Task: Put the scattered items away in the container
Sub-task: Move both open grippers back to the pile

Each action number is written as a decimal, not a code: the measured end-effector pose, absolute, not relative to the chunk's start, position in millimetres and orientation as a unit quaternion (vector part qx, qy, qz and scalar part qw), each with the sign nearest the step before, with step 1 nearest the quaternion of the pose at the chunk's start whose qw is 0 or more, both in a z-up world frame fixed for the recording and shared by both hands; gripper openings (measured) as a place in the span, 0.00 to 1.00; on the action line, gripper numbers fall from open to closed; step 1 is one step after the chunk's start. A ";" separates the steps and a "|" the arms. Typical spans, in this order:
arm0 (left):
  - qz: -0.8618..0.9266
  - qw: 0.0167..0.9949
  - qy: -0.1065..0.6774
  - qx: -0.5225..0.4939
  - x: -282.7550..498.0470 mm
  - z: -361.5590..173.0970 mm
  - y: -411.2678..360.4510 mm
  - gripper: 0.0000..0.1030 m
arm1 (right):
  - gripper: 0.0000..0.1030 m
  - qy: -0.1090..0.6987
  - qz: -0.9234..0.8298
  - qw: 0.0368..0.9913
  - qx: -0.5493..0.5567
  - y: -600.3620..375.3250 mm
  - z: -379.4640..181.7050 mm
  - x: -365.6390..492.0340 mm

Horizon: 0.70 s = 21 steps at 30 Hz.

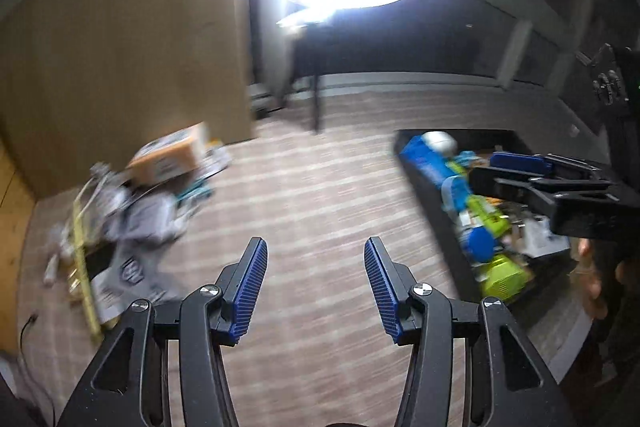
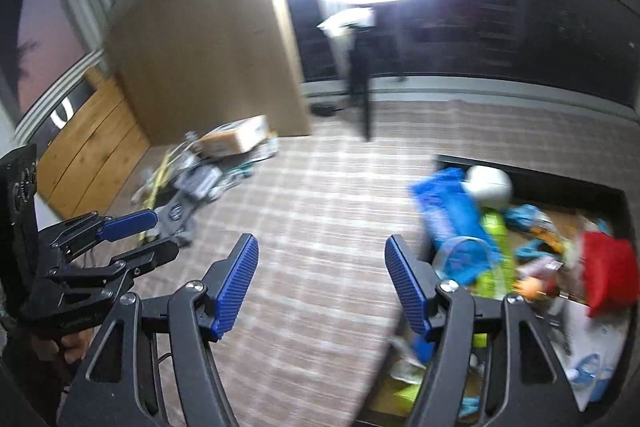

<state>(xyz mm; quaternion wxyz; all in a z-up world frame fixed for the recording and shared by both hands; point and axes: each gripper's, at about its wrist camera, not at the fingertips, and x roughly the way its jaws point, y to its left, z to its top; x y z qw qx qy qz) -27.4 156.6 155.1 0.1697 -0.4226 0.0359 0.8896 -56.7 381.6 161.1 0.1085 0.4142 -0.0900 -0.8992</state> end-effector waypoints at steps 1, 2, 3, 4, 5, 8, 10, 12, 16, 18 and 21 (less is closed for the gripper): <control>0.890 0.158 0.028 -0.426 -27.6 153.0 142.6 0.47 | 0.63 -0.087 -0.896 0.119 0.418 367.9 159.0 -61.1; 0.891 0.145 0.020 -0.430 -28.3 150.0 126.2 0.47 | 0.63 -0.085 -0.894 0.129 0.421 356.1 157.5 -64.8; 0.891 0.134 0.013 -0.434 -28.7 146.9 110.4 0.47 | 0.63 -0.082 -0.891 0.139 0.424 343.9 155.7 -68.5; 0.891 0.120 0.006 -0.438 -29.6 143.1 93.6 0.47 | 0.63 -0.078 -0.888 0.150 0.428 328.3 153.2 -73.4; 0.891 0.105 -0.002 -0.443 -30.8 138.5 74.2 0.47 | 0.63 -0.073 -0.885 0.159 0.431 315.0 150.6 -77.9; 0.888 0.065 -0.023 -0.454 -34.4 125.3 25.9 0.47 | 0.63 -0.057 -0.877 0.184 0.441 273.1 141.3 -92.4; 0.885 0.043 -0.039 -0.462 -37.5 117.3 -2.8 0.47 | 0.63 -0.049 -0.871 0.198 0.447 247.8 134.2 -102.0; 0.882 0.025 -0.051 -0.468 -41.9 109.1 -28.1 0.47 | 0.63 -0.044 -0.861 0.215 0.459 221.6 124.9 -113.8; 0.875 0.009 -0.063 -0.480 -55.3 94.8 -61.3 0.47 | 0.63 -0.029 -0.851 0.227 0.473 181.7 108.5 -139.5; 0.873 0.011 -0.067 -0.484 -63.3 88.9 -70.1 0.47 | 0.63 -0.033 -0.844 0.226 0.486 168.7 98.5 -157.1; 0.870 0.010 -0.070 -0.488 -75.8 80.3 -79.8 0.47 | 0.63 -0.042 -0.834 0.223 0.502 155.1 85.5 -181.7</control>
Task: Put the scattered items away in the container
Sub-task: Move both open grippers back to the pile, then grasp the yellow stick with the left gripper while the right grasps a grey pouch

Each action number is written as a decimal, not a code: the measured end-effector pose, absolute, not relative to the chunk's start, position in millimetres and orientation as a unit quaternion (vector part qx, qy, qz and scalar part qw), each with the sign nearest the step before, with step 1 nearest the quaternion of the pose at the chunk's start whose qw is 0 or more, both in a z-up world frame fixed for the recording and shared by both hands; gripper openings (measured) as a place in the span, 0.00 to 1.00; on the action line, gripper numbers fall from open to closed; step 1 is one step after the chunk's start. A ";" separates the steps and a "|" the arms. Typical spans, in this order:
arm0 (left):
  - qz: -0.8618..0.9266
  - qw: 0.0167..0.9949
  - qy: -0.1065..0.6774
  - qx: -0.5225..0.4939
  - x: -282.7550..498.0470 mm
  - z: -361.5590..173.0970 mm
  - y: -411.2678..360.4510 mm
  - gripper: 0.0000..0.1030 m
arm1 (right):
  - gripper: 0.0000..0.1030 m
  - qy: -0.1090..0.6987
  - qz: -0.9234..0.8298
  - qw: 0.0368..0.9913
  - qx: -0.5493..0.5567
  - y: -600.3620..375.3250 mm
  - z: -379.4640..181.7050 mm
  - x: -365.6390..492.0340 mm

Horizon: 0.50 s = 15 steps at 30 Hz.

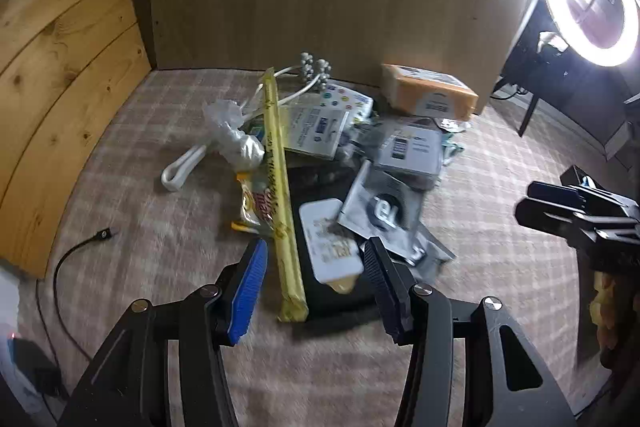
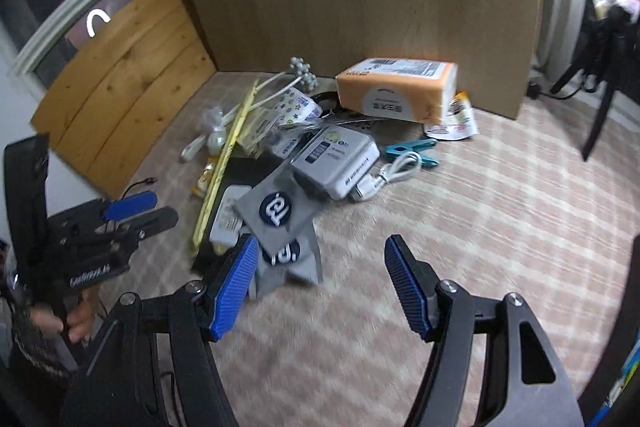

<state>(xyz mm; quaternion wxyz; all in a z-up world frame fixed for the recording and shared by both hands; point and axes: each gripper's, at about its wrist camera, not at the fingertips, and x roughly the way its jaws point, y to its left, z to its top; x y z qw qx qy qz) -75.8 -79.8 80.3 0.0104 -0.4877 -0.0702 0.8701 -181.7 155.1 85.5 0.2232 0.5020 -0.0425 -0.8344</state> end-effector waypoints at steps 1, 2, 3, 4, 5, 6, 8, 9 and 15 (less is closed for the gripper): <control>0.869 0.011 -0.075 -0.490 -80.4 76.7 -83.1 0.47 | 0.62 -0.045 -0.832 0.223 0.506 151.1 81.3 -188.9; 0.867 0.011 -0.079 -0.492 -85.3 72.9 -86.2 0.47 | 0.61 -0.045 -0.831 0.222 0.508 147.9 77.9 -194.5; 0.865 0.011 -0.082 -0.494 -89.3 70.4 -87.7 0.47 | 0.60 -0.045 -0.830 0.222 0.510 145.3 75.3 -198.8; 0.864 0.011 -0.084 -0.497 -93.6 66.8 -89.5 0.47 | 0.58 -0.045 -0.828 0.225 0.512 142.3 72.3 -202.3; 0.862 0.011 -0.085 -0.499 -97.8 62.5 -91.2 0.47 | 0.58 -0.045 -0.824 0.230 0.515 138.6 68.4 -205.4; 0.861 0.011 -0.084 -0.502 -101.6 58.3 -91.9 0.47 | 0.56 -0.045 -0.820 0.234 0.519 135.3 64.6 -207.5; 0.857 0.013 -0.084 -0.509 -108.6 50.1 -91.9 0.47 | 0.54 -0.041 -0.812 0.244 0.529 127.0 55.1 -210.0; 0.855 0.014 -0.085 -0.512 -111.2 46.8 -91.9 0.46 | 0.53 -0.037 -0.808 0.247 0.533 123.1 51.2 -210.6; 0.851 0.017 -0.081 -0.519 -122.1 35.7 -91.2 0.46 | 0.53 -0.036 -0.795 0.248 0.553 109.0 29.2 -221.3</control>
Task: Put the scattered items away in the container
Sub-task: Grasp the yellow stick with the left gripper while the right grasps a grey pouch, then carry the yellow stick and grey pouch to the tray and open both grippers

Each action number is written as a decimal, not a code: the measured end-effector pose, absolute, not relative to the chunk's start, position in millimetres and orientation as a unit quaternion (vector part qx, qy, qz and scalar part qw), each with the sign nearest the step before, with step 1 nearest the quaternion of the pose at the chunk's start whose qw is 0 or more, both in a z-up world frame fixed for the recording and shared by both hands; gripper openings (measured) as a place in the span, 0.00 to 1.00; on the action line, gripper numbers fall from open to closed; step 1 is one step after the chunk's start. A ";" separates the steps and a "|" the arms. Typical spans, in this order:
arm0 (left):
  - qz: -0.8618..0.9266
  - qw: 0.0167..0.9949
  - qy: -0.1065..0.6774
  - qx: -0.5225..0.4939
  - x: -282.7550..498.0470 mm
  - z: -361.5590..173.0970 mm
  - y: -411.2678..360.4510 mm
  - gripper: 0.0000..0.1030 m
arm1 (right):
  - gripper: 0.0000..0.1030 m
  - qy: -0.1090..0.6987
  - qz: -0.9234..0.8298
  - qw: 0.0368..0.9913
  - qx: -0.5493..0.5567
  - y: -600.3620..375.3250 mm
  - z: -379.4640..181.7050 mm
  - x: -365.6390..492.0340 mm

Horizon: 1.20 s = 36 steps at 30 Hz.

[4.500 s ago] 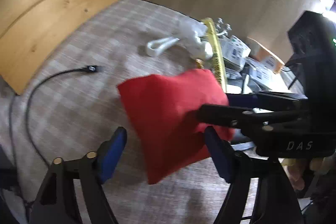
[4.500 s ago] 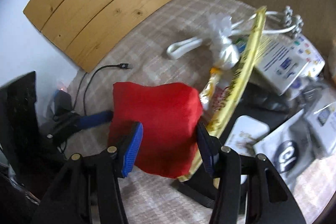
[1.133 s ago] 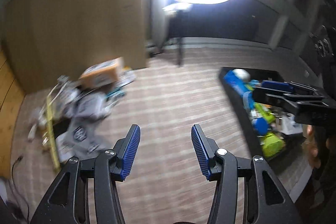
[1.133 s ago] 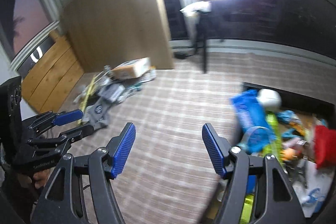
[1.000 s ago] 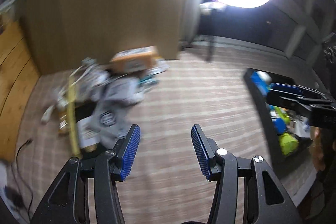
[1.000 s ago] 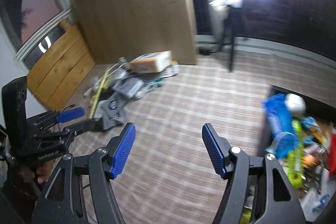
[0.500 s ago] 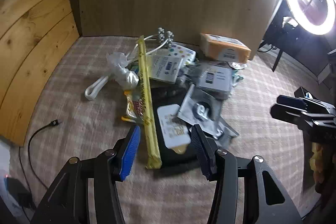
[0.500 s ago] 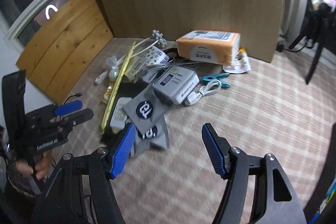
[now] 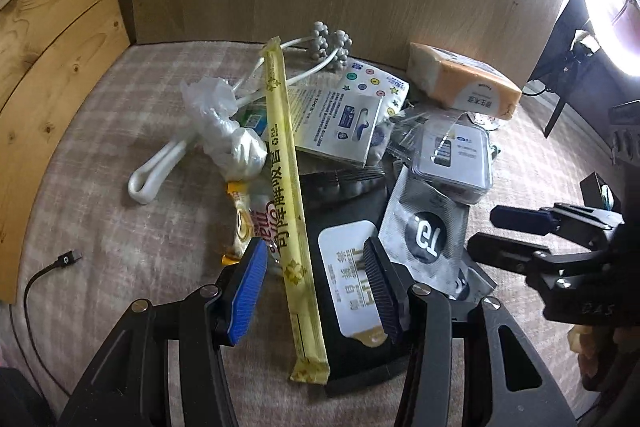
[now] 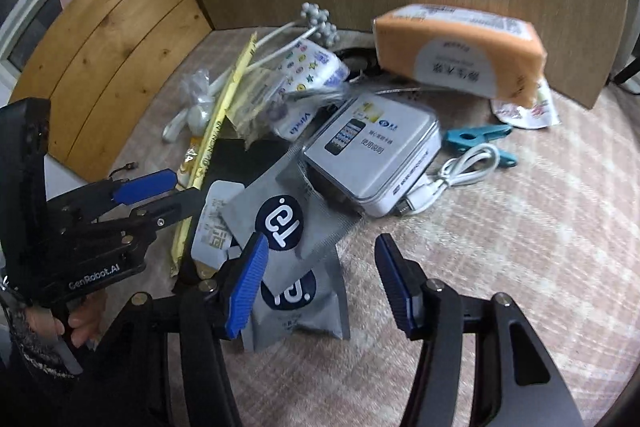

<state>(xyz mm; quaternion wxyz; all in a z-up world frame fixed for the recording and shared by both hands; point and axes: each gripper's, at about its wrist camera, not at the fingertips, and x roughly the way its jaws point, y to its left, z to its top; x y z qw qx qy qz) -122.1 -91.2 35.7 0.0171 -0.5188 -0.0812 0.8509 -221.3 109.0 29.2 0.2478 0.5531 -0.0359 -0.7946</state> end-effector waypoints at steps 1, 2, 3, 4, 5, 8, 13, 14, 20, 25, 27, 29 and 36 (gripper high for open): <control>0.850 0.017 -0.081 -0.519 -123.4 34.6 -91.9 0.46 | 0.53 -0.041 -0.793 0.248 0.555 108.4 27.2 -223.3; 0.850 0.017 -0.081 -0.521 -124.5 33.4 -92.5 0.46 | 0.53 -0.043 -0.791 0.249 0.557 107.2 25.2 -225.5; 0.849 0.017 -0.081 -0.522 -125.3 32.1 -93.2 0.46 | 0.53 -0.044 -0.790 0.249 0.559 105.6 24.0 -227.2; 0.848 0.017 -0.081 -0.523 -126.3 30.6 -93.8 0.46 | 0.53 -0.045 -0.789 0.251 0.560 104.0 22.8 -228.6; 0.847 0.016 -0.081 -0.525 -127.4 28.7 -94.3 0.46 | 0.53 -0.048 -0.787 0.253 0.561 102.1 21.4 -230.1; 0.845 0.016 -0.083 -0.528 -130.4 24.7 -95.9 0.46 | 0.51 -0.050 -0.782 0.258 0.566 95.5 17.3 -233.5; 0.840 0.019 -0.100 -0.533 -140.4 18.2 -101.5 0.43 | 0.38 -0.059 -0.776 0.262 0.570 89.7 11.4 -237.7; 0.839 0.020 -0.103 -0.534 -142.2 17.2 -102.0 0.40 | 0.35 -0.062 -0.774 0.264 0.572 89.2 10.5 -238.8; 0.837 0.023 -0.120 -0.534 -145.4 16.1 -104.1 0.18 | 0.14 -0.078 -0.776 0.265 0.568 92.5 9.4 -241.7; 0.843 0.014 -0.116 -0.525 -141.8 20.0 -105.8 0.10 | 0.02 -0.077 -0.785 0.273 0.551 94.7 18.5 -237.1; 0.846 0.008 -0.114 -0.521 -139.6 22.8 -106.8 0.10 | 0.01 -0.071 -0.789 0.280 0.541 95.8 24.7 -232.3; 0.850 0.005 -0.116 -0.514 -135.8 27.3 -108.3 0.10 | 0.01 -0.066 -0.791 0.289 0.536 97.9 31.2 -226.6; 0.863 0.000 -0.114 -0.492 -118.4 50.6 -107.3 0.10 | 0.01 -0.042 -0.810 0.296 0.505 108.5 61.6 -209.1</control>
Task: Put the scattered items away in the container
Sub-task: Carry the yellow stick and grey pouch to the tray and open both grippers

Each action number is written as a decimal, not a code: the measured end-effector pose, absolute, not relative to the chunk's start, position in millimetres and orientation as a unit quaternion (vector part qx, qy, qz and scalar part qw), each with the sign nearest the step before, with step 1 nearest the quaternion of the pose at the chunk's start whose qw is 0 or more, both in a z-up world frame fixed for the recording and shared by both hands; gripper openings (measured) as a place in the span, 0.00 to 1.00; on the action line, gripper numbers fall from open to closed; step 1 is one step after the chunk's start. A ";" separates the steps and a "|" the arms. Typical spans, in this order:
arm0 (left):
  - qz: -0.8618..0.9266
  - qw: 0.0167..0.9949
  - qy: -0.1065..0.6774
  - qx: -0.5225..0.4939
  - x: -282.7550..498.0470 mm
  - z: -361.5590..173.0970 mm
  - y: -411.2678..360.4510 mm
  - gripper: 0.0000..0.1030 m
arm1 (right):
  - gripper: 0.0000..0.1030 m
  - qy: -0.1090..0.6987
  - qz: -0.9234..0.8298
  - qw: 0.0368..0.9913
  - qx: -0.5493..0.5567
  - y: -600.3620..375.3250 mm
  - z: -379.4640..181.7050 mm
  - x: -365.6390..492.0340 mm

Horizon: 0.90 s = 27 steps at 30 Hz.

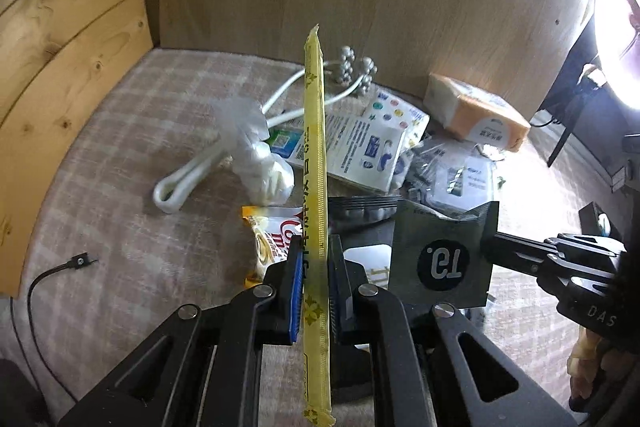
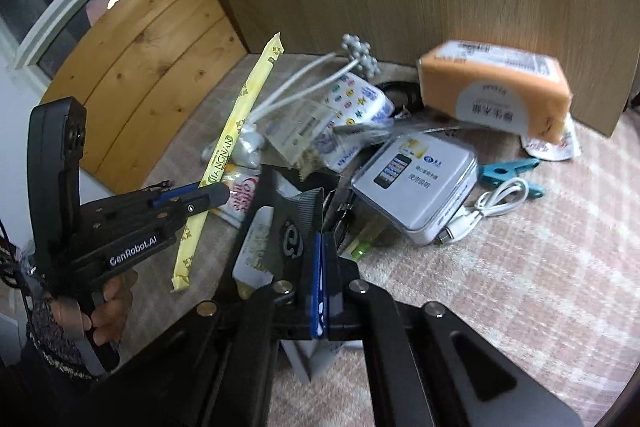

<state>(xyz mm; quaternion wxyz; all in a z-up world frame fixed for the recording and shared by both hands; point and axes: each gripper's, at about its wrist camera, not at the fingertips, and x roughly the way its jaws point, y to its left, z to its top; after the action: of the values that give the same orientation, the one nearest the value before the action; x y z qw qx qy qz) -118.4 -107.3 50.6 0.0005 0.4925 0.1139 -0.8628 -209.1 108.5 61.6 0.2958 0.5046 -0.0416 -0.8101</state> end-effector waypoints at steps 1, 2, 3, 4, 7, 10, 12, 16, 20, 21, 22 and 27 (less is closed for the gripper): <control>-0.865 0.000 0.113 0.489 -114.9 54.1 -107.7 0.10 | 0.01 -0.036 -0.814 0.292 0.500 111.1 66.1 -207.0; -0.867 0.000 0.112 0.485 -109.1 59.5 -109.3 0.10 | 0.01 -0.031 -0.819 0.289 0.494 114.1 71.2 -204.8; -0.869 -0.002 0.111 0.482 -105.2 63.6 -108.1 0.10 | 0.01 -0.028 -0.823 0.286 0.490 115.5 75.6 -203.5; -0.871 -0.004 0.111 0.479 -104.7 67.5 -104.6 0.10 | 0.01 -0.029 -0.827 0.282 0.486 117.9 79.7 -202.2; -0.875 -0.009 0.113 0.470 -105.3 77.6 -96.5 0.10 | 0.01 -0.033 -0.838 0.270 0.474 133.4 93.5 -195.5; -0.880 -0.018 0.111 0.462 -101.8 89.9 -81.8 0.10 | 0.01 -0.029 -0.850 0.253 0.461 149.9 105.5 -186.5; -0.883 -0.027 0.102 0.458 -98.0 98.2 -68.1 0.10 | 0.01 -0.029 -0.859 0.239 0.452 161.8 113.4 -180.2; -0.885 -0.054 0.079 0.457 -94.6 109.8 -33.1 0.10 | 0.01 -0.039 -0.873 0.207 0.439 195.8 124.6 -166.1; -0.882 -0.094 0.058 0.459 -94.1 116.5 16.2 0.10 | 0.01 -0.056 -0.887 0.163 0.428 243.6 133.8 -145.1; -0.880 -0.105 0.054 0.460 -93.7 118.0 27.7 0.10 | 0.01 -0.062 -0.890 0.152 0.425 256.4 135.6 -138.9; -0.879 -0.116 0.051 0.460 -93.5 119.7 40.5 0.10 | 0.01 -0.067 -0.893 0.138 0.422 271.2 137.6 -131.8; -0.871 -0.181 0.023 0.455 -90.5 131.3 114.9 0.10 | 0.01 -0.087 -0.906 0.069 0.408 340.6 147.6 -98.6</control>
<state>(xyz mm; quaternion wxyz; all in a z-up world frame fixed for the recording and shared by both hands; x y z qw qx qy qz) -90.5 114.9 131.3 -0.1811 0.4555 0.0226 -0.8713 -98.6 340.6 147.6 0.0686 0.4078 -0.0870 -0.9063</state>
